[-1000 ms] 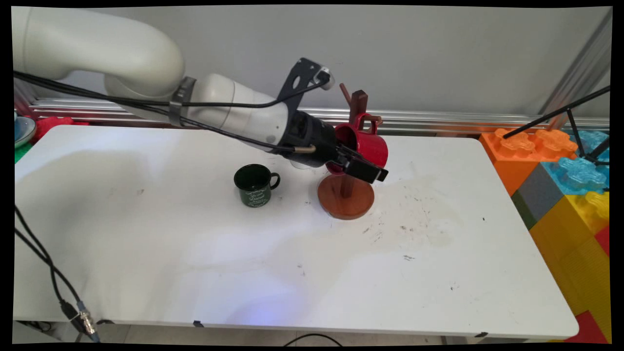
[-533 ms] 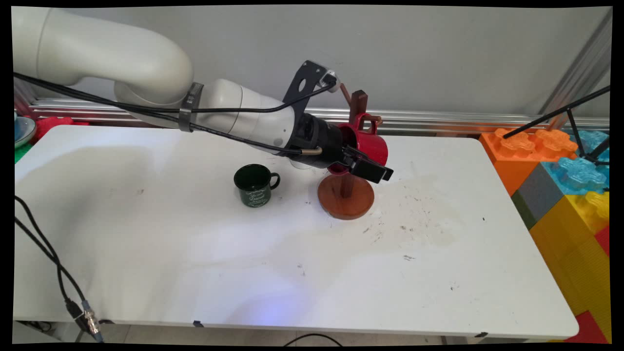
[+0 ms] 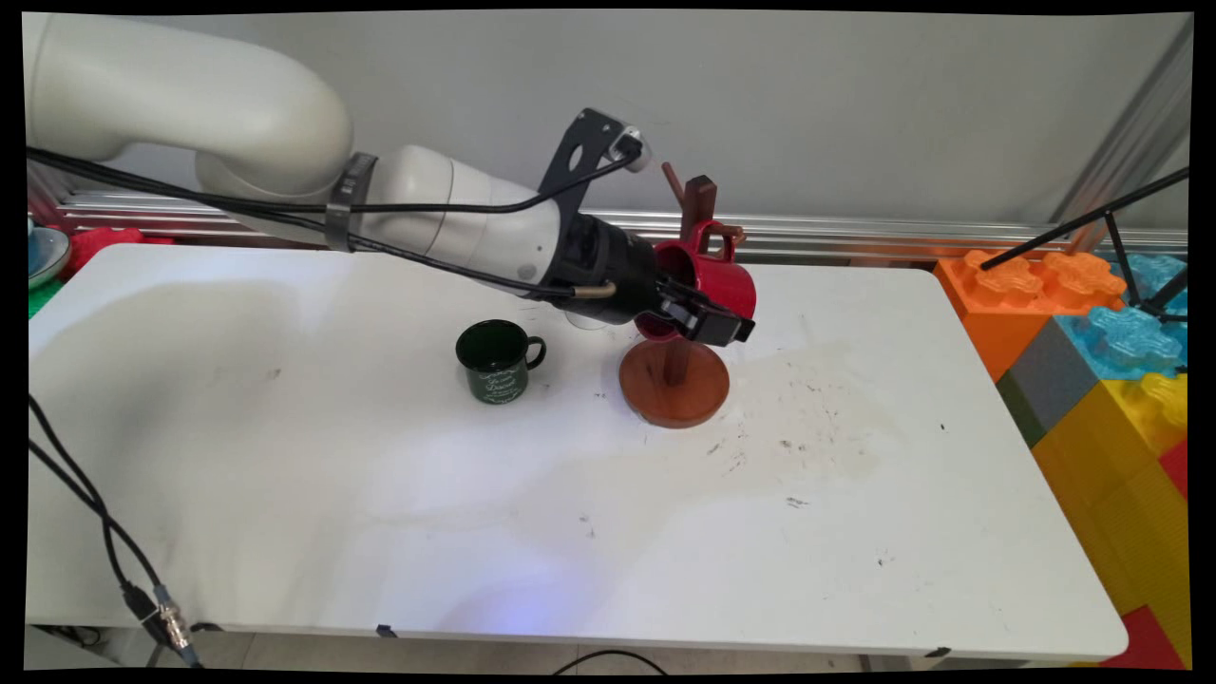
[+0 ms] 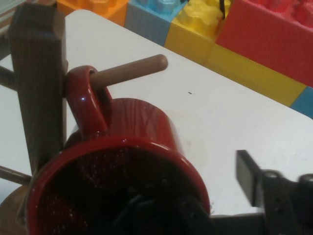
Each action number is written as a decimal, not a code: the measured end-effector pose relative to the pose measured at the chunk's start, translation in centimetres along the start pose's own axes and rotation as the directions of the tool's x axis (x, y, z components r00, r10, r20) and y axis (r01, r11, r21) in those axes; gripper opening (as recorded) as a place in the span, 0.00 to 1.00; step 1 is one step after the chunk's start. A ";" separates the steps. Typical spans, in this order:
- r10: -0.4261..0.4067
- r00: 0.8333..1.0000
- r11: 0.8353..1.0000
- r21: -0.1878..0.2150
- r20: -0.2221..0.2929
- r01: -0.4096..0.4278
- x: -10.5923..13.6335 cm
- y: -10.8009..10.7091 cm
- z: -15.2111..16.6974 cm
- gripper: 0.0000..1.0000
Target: Pick up the red mug from the rack, then place the picked object on the table
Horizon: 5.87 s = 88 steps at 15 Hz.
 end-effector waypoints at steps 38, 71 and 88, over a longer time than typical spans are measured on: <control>0.151 0.988 0.984 -0.097 0.035 -0.147 0.5 1.3 -12.0 0.00; 0.457 0.588 0.857 -0.154 0.667 -0.491 -8.3 -2.3 -4.1 0.00; 0.486 0.611 0.853 -0.186 0.625 -0.488 -7.3 -2.3 -2.9 1.00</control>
